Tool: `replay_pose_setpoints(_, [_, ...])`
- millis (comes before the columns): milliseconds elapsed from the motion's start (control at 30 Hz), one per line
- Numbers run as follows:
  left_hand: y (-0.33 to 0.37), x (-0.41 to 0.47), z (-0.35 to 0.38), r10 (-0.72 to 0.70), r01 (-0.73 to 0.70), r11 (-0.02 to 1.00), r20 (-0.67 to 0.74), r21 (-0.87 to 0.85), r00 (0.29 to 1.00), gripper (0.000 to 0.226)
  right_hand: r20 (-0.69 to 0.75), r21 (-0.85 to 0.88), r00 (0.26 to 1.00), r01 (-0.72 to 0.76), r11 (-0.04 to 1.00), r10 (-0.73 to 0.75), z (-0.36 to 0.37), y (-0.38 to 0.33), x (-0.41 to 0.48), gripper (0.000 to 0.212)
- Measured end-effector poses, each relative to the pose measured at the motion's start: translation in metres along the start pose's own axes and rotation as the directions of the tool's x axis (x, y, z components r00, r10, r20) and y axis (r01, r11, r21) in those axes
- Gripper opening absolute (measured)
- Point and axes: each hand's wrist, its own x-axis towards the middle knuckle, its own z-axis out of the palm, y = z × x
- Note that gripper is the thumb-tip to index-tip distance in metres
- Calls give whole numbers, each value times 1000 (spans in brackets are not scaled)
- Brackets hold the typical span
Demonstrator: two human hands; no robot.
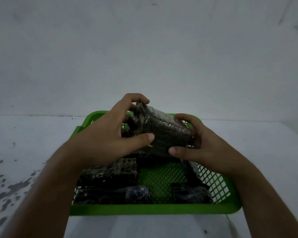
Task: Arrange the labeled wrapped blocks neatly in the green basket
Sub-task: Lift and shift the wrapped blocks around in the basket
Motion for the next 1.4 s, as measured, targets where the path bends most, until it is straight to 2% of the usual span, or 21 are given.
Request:
replay_pose_setpoints(133, [0, 4, 2, -44, 41, 996, 29, 75, 999, 64, -90, 63, 996, 14, 998, -8, -2, -2, -2, 89])
replay_pose_setpoints(233, [1, 4, -2, -97, 81, 974, 66, 211, 993, 62, -119, 101, 991, 66, 993, -54, -5, -4, -6, 90])
replay_pose_setpoints(333, [0, 5, -1, -140, 97, 933, 101, 345, 985, 62, -163, 60, 980, 129, 990, -118, -6, -9, -6, 92])
replay_pose_setpoints(433, [-2, 7, 3, -113, 64, 898, 88, 435, 990, 65, -186, -12, 968, 170, 985, -169, -9, -16, -8, 92])
replay_pose_setpoints(567, [0, 10, 11, -54, 9, 939, 122, 343, 991, 78, -143, -140, 977, 141, 980, -161, -15, -22, -14, 87])
replay_pose_setpoints(767, [-6, 8, 6, -140, 55, 930, 213, 362, 967, 88, -63, -173, 996, 49, 984, -61, -16, -21, -15, 83])
replay_pose_setpoints(1000, [-16, 10, 3, -248, 123, 879, 223, 460, 943, 79, 36, -397, 995, -72, 915, 94, -3, -14, -9, 65])
replay_pose_setpoints(1200, [-15, 14, 18, -329, 170, 875, 298, 453, 896, 78, 90, -620, 995, 24, 784, 41, 11, -26, -13, 66])
replay_pose_setpoints(1400, [-6, 13, 18, -333, 152, 868, 326, 473, 885, 76, 132, -678, 991, 83, 731, 9, 15, -35, -17, 67])
